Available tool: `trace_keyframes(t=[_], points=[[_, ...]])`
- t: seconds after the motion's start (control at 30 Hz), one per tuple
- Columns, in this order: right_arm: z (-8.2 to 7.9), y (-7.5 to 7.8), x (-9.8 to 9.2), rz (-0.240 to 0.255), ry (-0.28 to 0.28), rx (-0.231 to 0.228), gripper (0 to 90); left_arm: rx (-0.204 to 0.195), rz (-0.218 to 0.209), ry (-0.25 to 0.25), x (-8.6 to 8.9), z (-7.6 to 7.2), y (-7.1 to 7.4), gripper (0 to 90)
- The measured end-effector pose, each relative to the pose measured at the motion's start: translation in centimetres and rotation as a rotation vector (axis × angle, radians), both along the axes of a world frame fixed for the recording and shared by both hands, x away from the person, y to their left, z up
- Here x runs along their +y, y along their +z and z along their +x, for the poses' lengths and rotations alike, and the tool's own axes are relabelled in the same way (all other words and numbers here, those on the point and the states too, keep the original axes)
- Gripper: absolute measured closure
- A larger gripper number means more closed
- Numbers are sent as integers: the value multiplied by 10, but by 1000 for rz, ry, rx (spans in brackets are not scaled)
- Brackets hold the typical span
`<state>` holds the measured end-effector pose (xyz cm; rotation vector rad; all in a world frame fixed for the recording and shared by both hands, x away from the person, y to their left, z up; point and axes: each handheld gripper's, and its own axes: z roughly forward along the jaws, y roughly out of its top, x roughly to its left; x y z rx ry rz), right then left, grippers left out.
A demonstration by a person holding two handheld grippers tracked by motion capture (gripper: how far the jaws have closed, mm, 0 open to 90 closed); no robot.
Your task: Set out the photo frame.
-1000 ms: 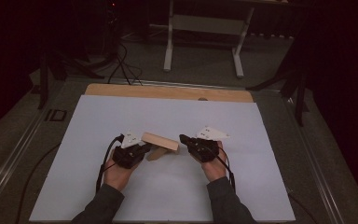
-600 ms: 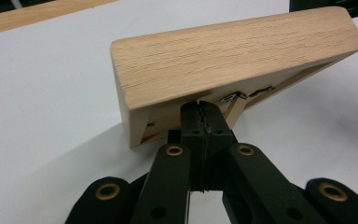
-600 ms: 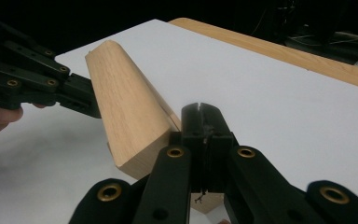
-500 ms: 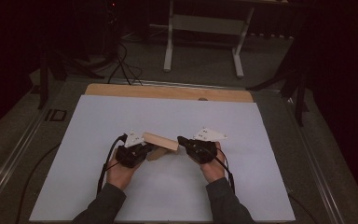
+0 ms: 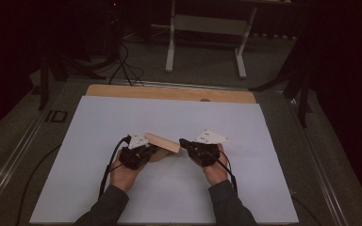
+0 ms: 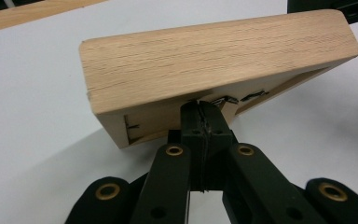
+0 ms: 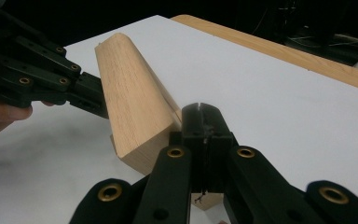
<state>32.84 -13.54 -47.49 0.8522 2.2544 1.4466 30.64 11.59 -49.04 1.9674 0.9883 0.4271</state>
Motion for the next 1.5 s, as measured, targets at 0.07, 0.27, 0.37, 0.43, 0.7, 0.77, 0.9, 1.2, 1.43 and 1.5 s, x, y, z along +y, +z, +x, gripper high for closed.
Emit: trace_keyframes(t=[0.07, 0.27, 0.37, 0.43, 0.7, 0.77, 0.9, 1.2, 1.43, 1.5], points=[[0, 0, 0, 0, 1, -1, 896, -1, -1, -3, -1, 0, 0, 896], [-2, 0, 1, -5, 11, -1, 896, -5, 1, -11, -3, -2, 2, 896], [-4, 1, 3, -10, 25, -3, 896, -8, 3, -16, -4, -3, 3, 896], [-5, 1, 5, -11, 35, -7, 896, -9, 6, -20, -4, -3, 3, 896], [-8, 0, 9, -33, 52, -17, 896, -7, 5, -23, -4, -3, 3, 896], [-8, 0, 9, -34, 51, -16, 896, -6, 6, -26, -4, -3, 3, 895], [-9, 0, 10, -37, 54, -18, 896, -5, 6, -29, -6, -4, 2, 896], [-11, 0, 11, -40, 60, -17, 897, -1, 13, -42, -7, -4, 1, 896], [-13, 1, 13, -43, 69, -18, 897, 3, 16, -42, -7, -4, -1, 896], [-13, 1, 13, -45, 73, -22, 897, 4, 19, -43, -7, -4, -1, 896]])
